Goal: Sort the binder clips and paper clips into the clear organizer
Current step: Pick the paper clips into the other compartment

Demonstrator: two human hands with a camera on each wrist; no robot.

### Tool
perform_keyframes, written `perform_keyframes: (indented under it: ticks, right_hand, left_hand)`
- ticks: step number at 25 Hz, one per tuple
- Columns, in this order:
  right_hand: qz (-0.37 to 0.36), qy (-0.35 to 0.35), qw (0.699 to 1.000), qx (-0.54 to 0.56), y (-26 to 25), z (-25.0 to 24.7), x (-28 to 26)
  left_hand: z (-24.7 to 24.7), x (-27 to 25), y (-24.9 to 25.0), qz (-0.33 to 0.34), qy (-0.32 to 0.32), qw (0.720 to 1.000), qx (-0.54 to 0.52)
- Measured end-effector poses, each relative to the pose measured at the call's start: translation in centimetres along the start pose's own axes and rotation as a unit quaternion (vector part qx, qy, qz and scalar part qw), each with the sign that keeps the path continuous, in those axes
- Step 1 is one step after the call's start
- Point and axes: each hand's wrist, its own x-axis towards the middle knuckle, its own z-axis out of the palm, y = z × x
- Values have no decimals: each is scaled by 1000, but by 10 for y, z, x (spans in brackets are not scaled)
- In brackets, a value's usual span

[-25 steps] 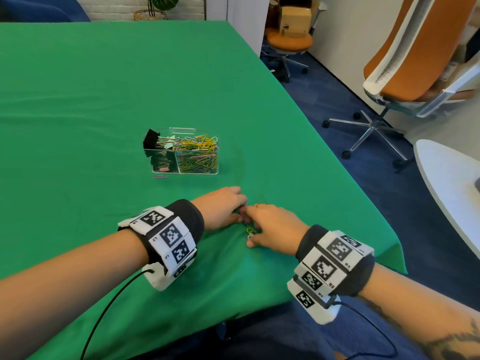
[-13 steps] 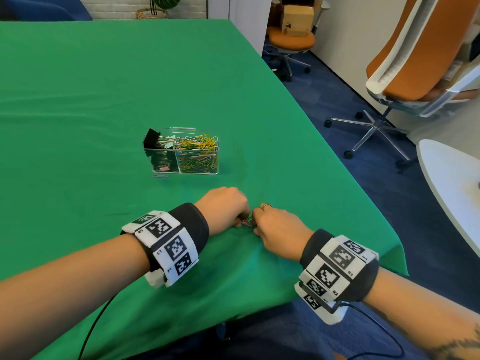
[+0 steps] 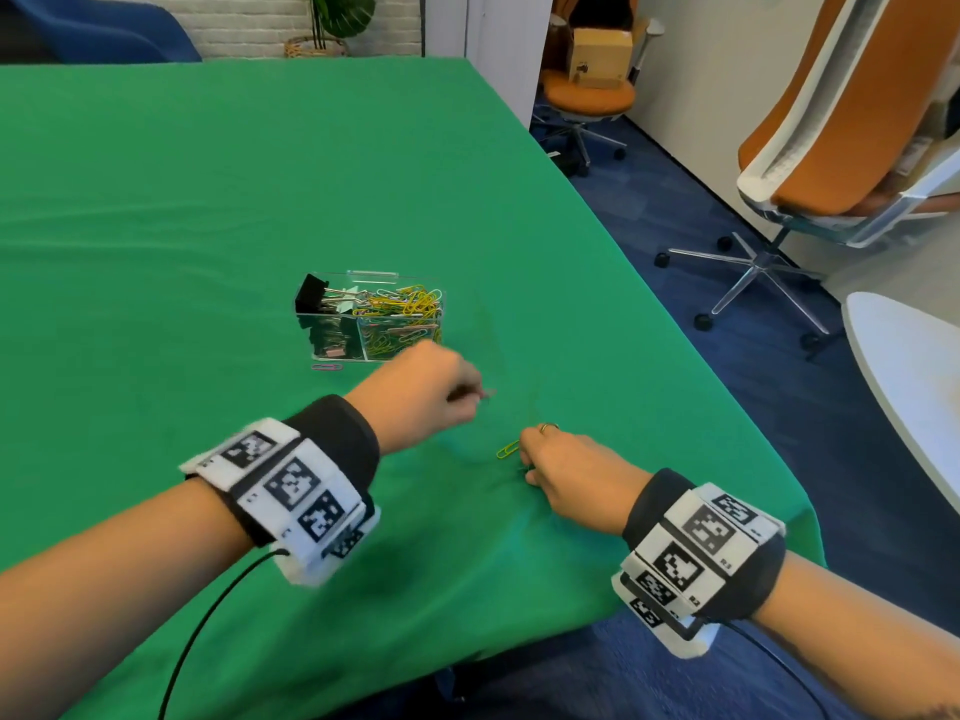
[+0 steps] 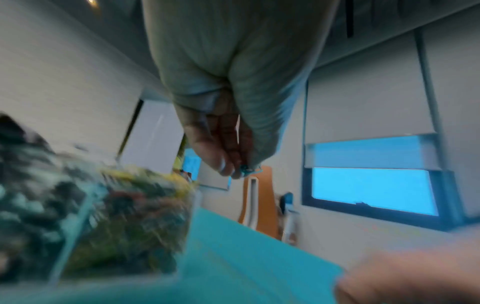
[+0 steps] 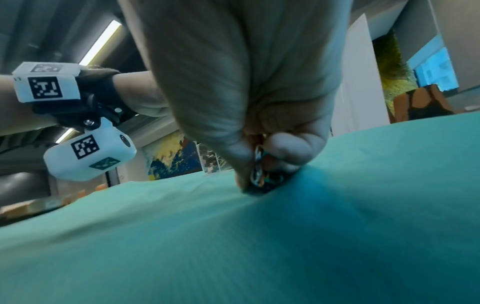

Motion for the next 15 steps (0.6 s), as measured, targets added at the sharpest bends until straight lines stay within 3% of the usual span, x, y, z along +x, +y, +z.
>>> perform_keyframes:
  ticks: [3,5,9,15]
  right_hand:
    - [15,3,998,55,3,-4,9]
    - [27,17,995,95,4,-10,14]
    - [29,54,990,131,3,-27,18]
    - [-19,153,979,134,-23,-93,61]
  left_hand:
    - [-43,-1,-30,-41,162,986,-18]
    - [-60,5,-49,-76,217,973,24]
    - [-57,21,-63,-118,165,972,118]
    - [-53,22,-72,-152,154,971,99]
